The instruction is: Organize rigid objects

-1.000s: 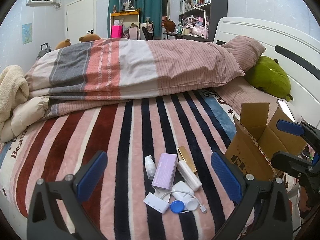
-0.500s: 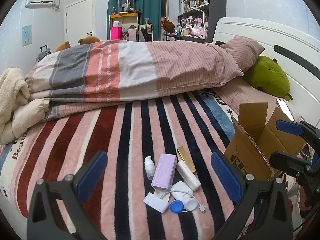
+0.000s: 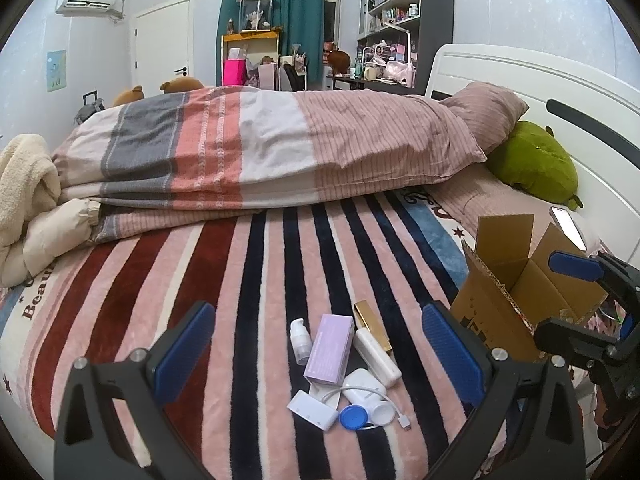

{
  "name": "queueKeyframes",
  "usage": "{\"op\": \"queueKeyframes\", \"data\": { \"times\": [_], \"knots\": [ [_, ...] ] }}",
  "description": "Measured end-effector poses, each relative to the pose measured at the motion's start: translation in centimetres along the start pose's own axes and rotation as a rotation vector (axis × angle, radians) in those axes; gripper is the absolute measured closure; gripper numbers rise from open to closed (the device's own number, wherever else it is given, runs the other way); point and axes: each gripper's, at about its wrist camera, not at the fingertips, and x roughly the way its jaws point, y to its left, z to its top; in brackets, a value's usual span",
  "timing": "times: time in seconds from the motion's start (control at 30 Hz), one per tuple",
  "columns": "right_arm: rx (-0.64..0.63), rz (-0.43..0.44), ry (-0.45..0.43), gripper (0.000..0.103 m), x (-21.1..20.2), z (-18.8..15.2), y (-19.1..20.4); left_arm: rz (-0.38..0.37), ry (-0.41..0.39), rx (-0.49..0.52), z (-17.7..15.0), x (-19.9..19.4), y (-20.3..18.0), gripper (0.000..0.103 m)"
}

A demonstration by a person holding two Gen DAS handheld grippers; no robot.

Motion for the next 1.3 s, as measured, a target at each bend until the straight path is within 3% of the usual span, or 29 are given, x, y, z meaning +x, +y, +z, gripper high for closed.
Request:
{"op": "queueKeyframes", "data": {
  "times": [0.47,0.73,0.8,0.87,0.97,1.07,1.3],
  "knots": [
    [-0.024,-0.007,0.001,0.000,-0.2,0.4,1.4,0.006,-0.013,-0.004,0.0,-0.6,0.3,0.000],
    [-0.123,0.016,-0.013,0.001,0.2,0.6,4.6,0.001,-0.015,-0.038,-0.7,-0.2,2.7,0.000],
    [-0.154,0.023,-0.013,0.005,0.6,0.5,5.8,0.006,-0.013,-0.045,-1.0,0.0,3.7,0.000],
    [-0.167,0.044,-0.003,0.019,1.5,0.2,7.0,0.030,-0.009,-0.046,-1.5,0.3,4.8,0.000],
    [-0.160,0.098,0.004,0.025,2.9,-0.7,7.9,0.045,0.004,-0.049,-2.4,0.7,6.4,0.000],
    [-0.142,0.143,0.067,0.034,5.4,-2.4,8.2,0.047,0.027,-0.052,-3.4,1.2,7.8,0.000],
    [-0.105,0.146,0.211,0.036,10.5,-6.8,8.3,0.045,0.065,-0.066,-5.2,2.4,9.9,0.000]
  ]
}}
